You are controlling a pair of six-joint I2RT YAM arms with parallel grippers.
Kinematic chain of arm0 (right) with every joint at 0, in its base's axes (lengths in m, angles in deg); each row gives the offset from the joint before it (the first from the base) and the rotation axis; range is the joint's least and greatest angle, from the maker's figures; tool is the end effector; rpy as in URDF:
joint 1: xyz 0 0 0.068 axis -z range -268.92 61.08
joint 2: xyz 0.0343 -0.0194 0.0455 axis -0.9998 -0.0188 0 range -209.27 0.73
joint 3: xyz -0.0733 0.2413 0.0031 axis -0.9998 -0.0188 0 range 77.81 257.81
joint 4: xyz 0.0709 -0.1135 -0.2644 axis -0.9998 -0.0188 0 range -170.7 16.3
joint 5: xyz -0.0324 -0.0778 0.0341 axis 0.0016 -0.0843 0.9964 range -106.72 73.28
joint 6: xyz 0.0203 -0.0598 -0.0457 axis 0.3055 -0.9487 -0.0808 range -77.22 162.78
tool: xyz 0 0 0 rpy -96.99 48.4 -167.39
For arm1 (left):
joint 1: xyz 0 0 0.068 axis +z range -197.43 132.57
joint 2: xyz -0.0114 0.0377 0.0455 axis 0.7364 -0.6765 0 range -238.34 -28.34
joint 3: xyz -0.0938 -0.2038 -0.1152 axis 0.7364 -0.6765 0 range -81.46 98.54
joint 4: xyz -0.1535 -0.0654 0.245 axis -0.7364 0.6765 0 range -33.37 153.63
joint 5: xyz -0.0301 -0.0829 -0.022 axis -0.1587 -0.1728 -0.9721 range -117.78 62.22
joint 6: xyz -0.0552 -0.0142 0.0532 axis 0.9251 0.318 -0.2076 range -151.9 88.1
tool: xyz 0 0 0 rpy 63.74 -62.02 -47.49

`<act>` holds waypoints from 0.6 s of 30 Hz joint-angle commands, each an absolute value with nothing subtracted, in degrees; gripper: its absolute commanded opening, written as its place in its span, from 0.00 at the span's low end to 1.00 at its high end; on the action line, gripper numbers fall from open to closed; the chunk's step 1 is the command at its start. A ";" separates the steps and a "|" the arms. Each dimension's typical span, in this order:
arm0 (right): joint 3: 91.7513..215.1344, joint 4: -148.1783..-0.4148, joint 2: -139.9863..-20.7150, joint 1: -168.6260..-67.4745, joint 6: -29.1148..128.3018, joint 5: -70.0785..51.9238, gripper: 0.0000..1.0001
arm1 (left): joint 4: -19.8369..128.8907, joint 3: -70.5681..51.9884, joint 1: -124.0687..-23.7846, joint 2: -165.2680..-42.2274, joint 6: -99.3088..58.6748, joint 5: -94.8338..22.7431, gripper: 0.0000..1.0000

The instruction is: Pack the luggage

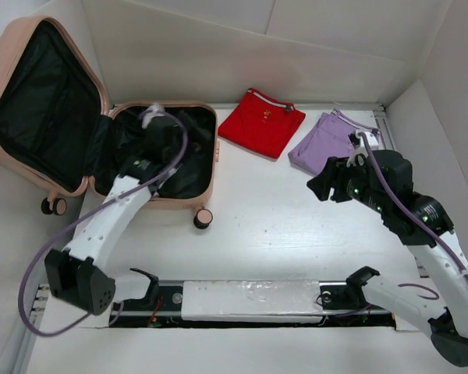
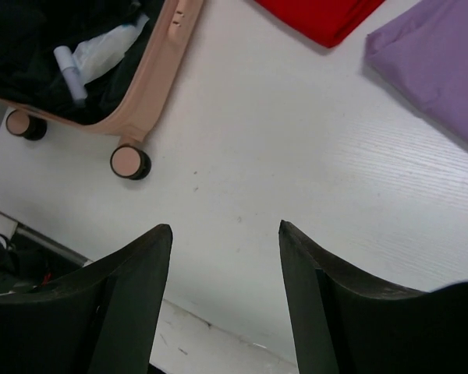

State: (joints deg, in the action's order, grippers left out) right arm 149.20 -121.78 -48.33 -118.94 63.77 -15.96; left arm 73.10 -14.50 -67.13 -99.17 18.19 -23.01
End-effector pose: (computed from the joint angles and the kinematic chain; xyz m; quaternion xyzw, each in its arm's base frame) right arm 0.1950 0.1138 0.3983 -0.0702 0.8440 0.2340 0.4775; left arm 0.3383 -0.1153 0.3347 -0.2379 0.7853 -0.2984 0.4876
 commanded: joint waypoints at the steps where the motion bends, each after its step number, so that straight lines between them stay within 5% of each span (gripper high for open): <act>1: 149.35 -122.04 -47.08 -116.18 64.22 -19.70 0.63 | 71.04 -3.88 -77.64 -107.85 20.39 -20.15 0.86; 8: 149.18 -124.76 -43.49 -114.41 64.22 -19.63 0.61 | 61.04 4.66 -81.70 -129.30 34.27 -23.21 0.81; 14: 144.78 -124.77 -40.06 -113.89 64.75 -12.59 0.61 | 68.75 26.16 -82.93 -149.79 41.22 -20.51 0.79; 18: 143.38 -125.29 -38.73 -113.88 64.23 -11.80 0.61 | 71.04 29.72 -82.93 -155.69 47.98 -14.53 0.79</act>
State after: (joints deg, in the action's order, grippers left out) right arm 143.83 -124.99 -39.34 -114.38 64.19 -13.93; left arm 68.47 25.65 -82.50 -156.76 41.01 -19.75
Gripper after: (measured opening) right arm 0.616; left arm 0.796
